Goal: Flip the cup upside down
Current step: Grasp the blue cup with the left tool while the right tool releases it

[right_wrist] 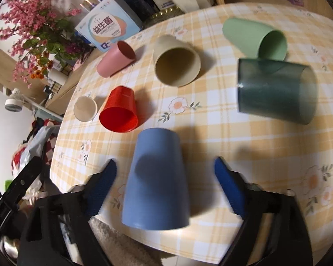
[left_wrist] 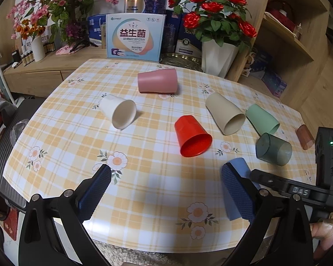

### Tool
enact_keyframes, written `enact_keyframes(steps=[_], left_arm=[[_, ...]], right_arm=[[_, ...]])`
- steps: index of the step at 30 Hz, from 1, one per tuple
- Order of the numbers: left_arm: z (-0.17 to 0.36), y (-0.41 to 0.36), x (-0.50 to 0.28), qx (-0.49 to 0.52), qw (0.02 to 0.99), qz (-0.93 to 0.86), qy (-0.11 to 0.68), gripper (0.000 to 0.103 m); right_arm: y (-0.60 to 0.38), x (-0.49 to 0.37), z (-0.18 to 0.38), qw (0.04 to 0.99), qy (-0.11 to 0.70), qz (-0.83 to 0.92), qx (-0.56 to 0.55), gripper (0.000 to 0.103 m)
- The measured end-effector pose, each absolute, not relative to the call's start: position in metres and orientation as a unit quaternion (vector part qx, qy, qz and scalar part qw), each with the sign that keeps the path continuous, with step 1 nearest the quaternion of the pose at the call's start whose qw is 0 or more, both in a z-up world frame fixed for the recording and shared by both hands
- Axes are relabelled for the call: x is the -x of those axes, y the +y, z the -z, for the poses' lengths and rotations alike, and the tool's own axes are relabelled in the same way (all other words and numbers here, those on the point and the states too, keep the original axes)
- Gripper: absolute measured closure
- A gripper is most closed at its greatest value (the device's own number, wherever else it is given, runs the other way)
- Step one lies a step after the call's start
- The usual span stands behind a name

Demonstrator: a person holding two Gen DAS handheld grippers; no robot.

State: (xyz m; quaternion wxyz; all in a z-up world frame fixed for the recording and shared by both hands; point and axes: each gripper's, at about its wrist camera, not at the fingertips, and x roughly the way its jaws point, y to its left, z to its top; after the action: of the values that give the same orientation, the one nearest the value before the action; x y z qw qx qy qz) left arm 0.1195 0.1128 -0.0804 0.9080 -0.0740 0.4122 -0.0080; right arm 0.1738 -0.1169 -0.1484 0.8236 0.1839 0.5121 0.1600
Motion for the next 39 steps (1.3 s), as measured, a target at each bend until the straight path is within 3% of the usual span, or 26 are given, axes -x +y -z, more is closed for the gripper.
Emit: enact_keyframes(steps=[17,26,39], left_arm=[[0.091,0.072,-0.138,0.104,0.873,0.072,0.470,0.007],[0.130,0.057,-0.191,0.142,0.806,0.094,0.566,0.024],[0.169,0.039,-0.233,0.060,0.773,0.071,0.628,0.032]], right_arm=[[-0.213,-0.138,0.124,0.882,0.449,-0.069,-0.127,0.016],[-0.251,-0.128,0.130,0.881,0.452,-0.048,-0.132,0.016],[-0.268,-0.127,0.142,0.873,0.458,-0.043,-0.162,0.016]])
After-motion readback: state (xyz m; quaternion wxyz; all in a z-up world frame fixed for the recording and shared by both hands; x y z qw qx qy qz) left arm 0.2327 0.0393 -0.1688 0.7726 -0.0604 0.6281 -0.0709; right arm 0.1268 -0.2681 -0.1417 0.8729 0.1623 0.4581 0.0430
